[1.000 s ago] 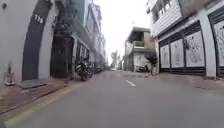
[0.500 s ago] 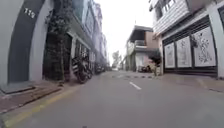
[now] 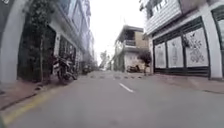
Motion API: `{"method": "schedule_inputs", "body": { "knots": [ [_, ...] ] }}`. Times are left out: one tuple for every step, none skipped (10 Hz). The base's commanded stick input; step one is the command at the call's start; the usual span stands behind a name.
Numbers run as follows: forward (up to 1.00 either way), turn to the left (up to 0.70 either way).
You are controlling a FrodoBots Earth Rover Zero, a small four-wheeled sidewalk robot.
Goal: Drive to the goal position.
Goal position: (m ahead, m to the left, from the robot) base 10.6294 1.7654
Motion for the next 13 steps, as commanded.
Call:
{"method": "schedule_inputs", "body": {
  "knots": [
    [1.00, 0.00],
    [1.00, 0.00],
    [1.00, 0.00],
    [1.00, 0.00],
    [1.00, 0.00],
    [1.00, 0.00],
    [1.00, 0.00],
    [1.00, 0.00],
    [1.00, 0.00],
    [1.00, 0.00],
    [1.00, 0.00],
    [1.00, 0.00],
    [1.00, 0.00]
  ]
}}
